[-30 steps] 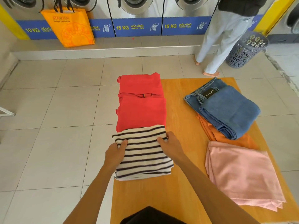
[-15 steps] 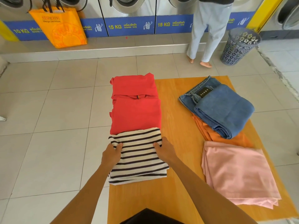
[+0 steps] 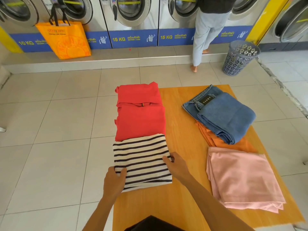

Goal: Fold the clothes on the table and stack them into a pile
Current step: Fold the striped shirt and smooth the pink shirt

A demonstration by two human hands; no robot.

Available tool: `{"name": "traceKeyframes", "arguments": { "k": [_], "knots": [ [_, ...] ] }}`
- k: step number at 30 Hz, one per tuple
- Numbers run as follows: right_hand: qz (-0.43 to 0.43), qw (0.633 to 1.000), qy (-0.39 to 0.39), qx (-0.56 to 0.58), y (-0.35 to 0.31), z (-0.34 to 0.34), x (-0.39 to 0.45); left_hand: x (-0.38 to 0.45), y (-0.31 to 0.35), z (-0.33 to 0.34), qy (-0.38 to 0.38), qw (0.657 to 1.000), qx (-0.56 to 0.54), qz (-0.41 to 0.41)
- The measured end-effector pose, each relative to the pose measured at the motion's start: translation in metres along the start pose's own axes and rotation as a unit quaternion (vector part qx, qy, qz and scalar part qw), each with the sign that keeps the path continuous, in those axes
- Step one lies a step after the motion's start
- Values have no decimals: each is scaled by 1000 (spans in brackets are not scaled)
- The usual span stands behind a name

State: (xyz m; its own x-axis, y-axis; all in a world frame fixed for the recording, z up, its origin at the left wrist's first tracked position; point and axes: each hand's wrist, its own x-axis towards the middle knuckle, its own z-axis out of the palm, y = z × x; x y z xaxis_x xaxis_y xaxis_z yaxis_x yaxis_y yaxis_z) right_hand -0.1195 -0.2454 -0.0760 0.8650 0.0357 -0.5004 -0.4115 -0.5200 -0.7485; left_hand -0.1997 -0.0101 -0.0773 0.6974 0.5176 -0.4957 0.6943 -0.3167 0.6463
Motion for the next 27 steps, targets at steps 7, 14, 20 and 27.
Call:
{"name": "traceKeyframes", "arguments": {
  "k": [7,14,20,27],
  "knots": [
    [8,1000,22,17,10,0,-23,-13,-5,10,51,996,63,-37],
    [-19,990,102,91,24,-10,-60,-38,26,15,112,989,52,79],
    [-31,977,156,139,23,-35,-86,-61,58,42,18,980,32,197],
    [-23,960,191,205,28,-76,-94,-89,100,88,-131,958,22,253]
  ]
}}
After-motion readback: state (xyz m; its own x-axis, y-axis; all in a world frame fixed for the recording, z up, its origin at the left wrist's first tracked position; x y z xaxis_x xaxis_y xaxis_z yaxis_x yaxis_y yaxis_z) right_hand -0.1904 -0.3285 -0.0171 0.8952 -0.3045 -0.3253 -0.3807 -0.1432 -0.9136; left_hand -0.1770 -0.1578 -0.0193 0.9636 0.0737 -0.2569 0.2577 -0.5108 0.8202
